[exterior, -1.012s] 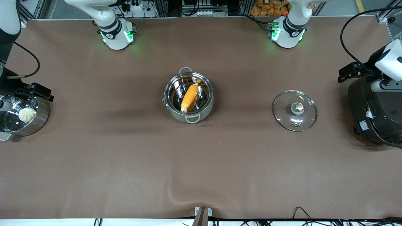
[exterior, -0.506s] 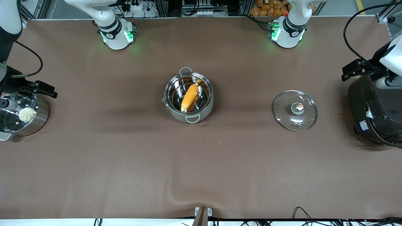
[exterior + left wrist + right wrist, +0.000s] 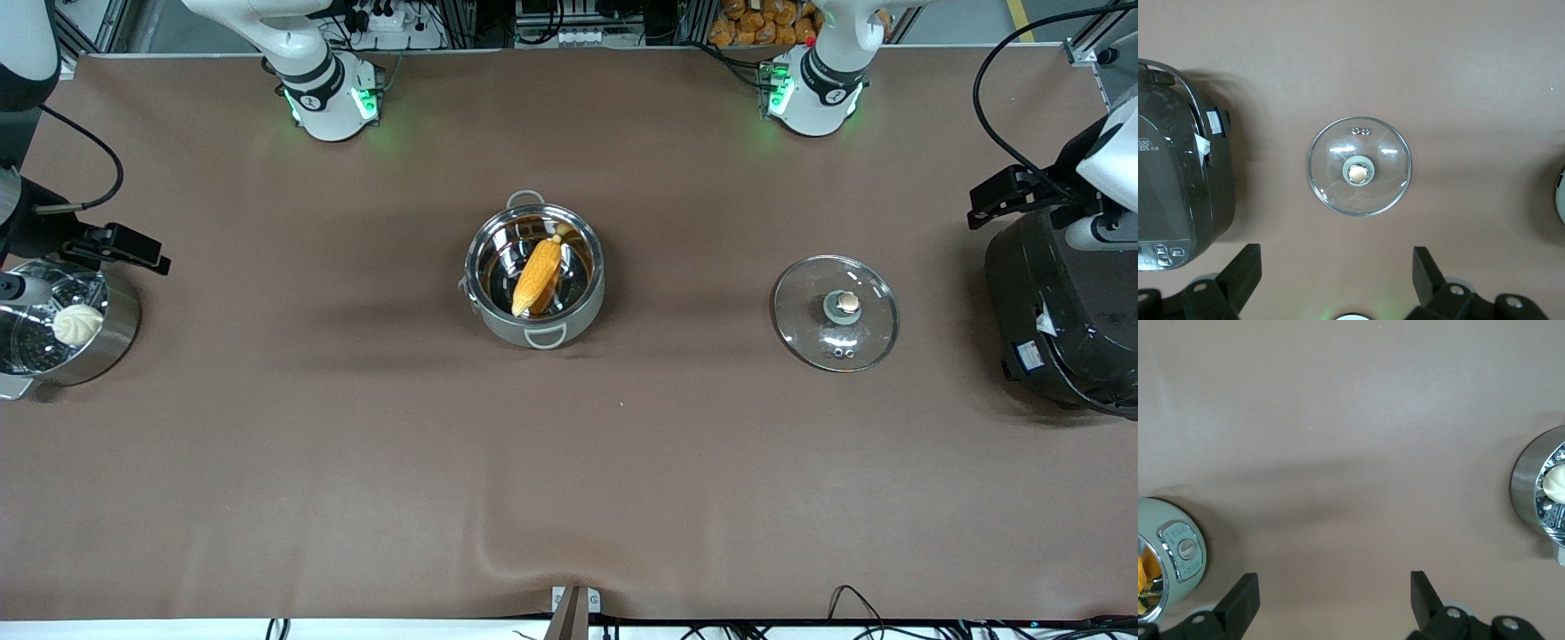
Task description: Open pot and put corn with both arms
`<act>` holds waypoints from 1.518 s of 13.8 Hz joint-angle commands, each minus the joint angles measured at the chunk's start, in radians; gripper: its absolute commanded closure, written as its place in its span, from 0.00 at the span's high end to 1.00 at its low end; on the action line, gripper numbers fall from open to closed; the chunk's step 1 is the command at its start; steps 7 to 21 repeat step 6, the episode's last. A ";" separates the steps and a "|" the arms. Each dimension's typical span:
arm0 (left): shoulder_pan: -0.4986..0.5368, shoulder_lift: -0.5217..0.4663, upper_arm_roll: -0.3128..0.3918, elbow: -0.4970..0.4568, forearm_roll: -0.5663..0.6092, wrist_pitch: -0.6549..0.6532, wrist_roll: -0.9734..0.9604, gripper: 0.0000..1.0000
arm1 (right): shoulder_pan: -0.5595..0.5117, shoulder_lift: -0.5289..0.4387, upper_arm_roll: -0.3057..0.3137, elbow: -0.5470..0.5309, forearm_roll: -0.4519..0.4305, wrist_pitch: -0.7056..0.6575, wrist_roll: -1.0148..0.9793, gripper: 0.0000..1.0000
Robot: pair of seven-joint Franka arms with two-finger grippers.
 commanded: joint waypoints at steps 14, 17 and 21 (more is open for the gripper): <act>0.010 0.001 -0.005 0.015 0.012 -0.019 -0.018 1.00 | 0.005 -0.016 -0.001 0.005 -0.010 -0.013 0.020 1.00; 0.010 0.001 -0.005 0.015 0.012 -0.019 -0.018 1.00 | 0.005 -0.016 -0.001 0.005 -0.010 -0.013 0.020 1.00; 0.010 0.001 -0.005 0.015 0.012 -0.019 -0.018 1.00 | 0.005 -0.016 -0.001 0.005 -0.010 -0.013 0.020 1.00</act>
